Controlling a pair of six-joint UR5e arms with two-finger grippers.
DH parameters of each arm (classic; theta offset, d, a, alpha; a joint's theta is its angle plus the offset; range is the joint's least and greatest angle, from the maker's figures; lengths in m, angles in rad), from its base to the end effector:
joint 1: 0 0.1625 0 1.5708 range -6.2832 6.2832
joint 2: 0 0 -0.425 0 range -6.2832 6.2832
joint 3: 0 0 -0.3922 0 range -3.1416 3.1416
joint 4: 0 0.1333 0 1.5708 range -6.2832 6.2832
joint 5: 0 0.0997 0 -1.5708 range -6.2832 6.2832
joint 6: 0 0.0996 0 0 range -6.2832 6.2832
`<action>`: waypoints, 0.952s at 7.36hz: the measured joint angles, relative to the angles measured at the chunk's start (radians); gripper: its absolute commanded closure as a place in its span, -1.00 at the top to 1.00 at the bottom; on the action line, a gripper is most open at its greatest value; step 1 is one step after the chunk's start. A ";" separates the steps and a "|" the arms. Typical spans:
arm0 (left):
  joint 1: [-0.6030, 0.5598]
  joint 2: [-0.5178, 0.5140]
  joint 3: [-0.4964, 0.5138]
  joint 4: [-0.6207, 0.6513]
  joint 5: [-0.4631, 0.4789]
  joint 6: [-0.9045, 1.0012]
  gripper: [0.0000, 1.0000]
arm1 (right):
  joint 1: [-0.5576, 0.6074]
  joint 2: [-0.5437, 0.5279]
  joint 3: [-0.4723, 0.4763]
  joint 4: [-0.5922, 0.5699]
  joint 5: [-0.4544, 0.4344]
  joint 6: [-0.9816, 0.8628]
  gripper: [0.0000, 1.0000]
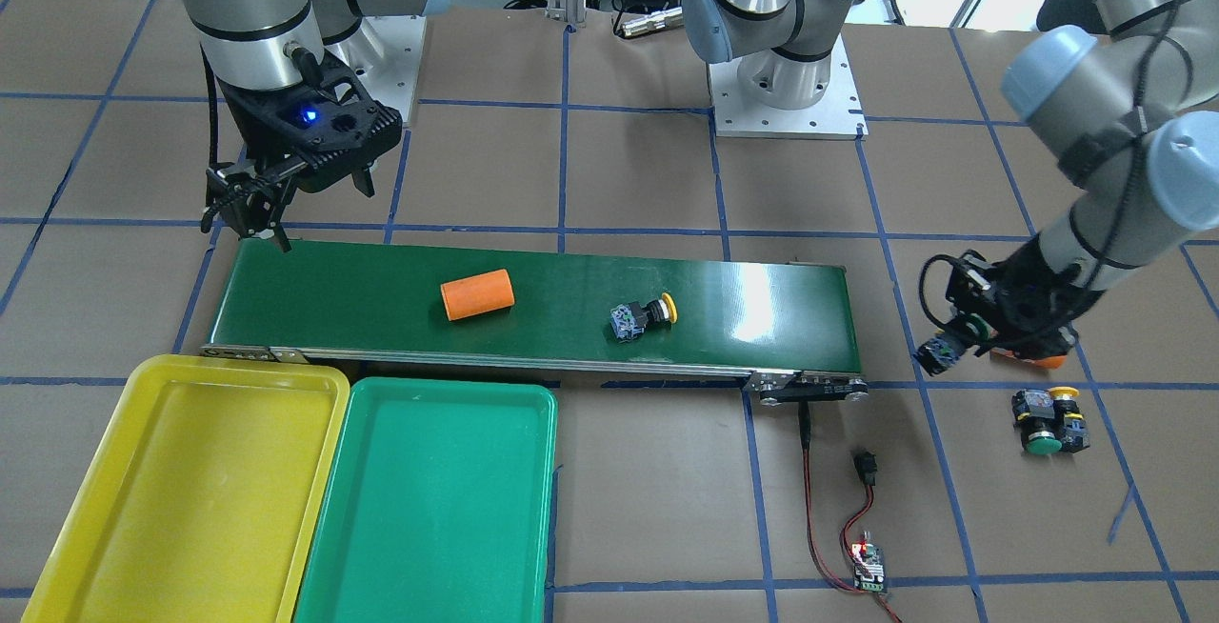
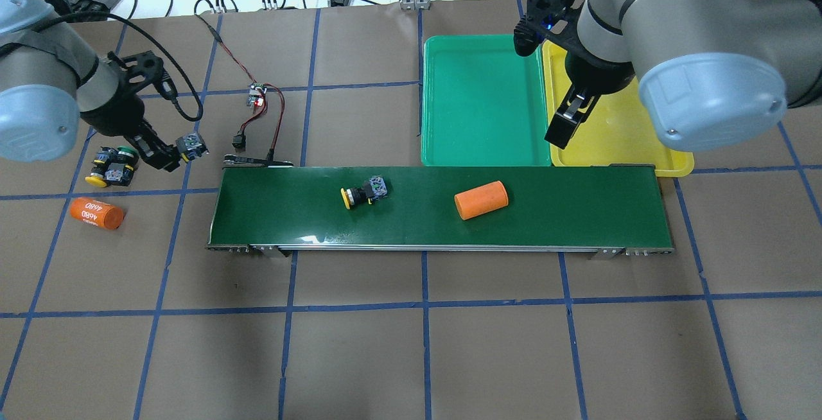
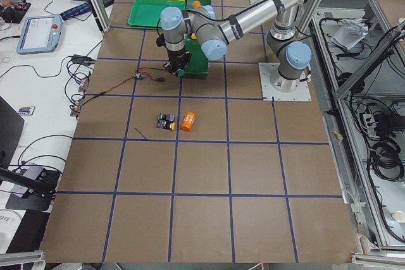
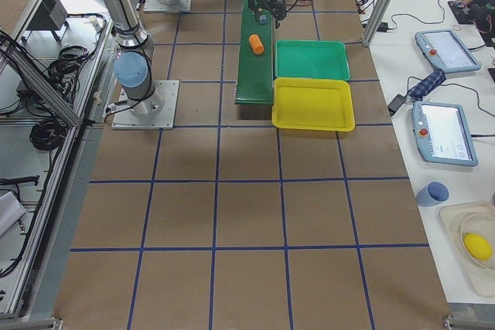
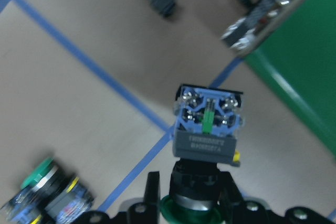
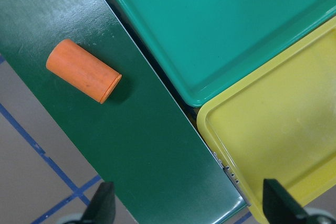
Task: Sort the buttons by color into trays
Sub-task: 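Place green-capped button on belt with left gripper while right gripper lowers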
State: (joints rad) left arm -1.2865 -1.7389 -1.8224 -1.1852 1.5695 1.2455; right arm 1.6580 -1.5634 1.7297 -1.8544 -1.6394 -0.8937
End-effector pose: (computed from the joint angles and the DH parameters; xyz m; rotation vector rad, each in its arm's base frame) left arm 0.0193 -0.5418 0.3187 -1.4409 -2.7638 -0.0370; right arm 0.1696 -0.4877 0.4356 1.4219 -2.6758 0.1228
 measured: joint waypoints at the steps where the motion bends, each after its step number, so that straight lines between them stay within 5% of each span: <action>1: -0.068 0.025 -0.032 0.002 0.004 0.002 -1.00 | -0.003 0.001 0.032 -0.055 -0.001 -0.104 1.00; 7: -0.173 0.054 -0.225 0.151 -0.032 -0.043 -1.00 | -0.125 0.006 0.133 -0.119 0.157 -0.760 1.00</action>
State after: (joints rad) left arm -1.4596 -1.6849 -2.0470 -1.0340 1.5380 1.2024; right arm 1.5326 -1.5573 1.8632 -1.9732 -1.4829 -1.6533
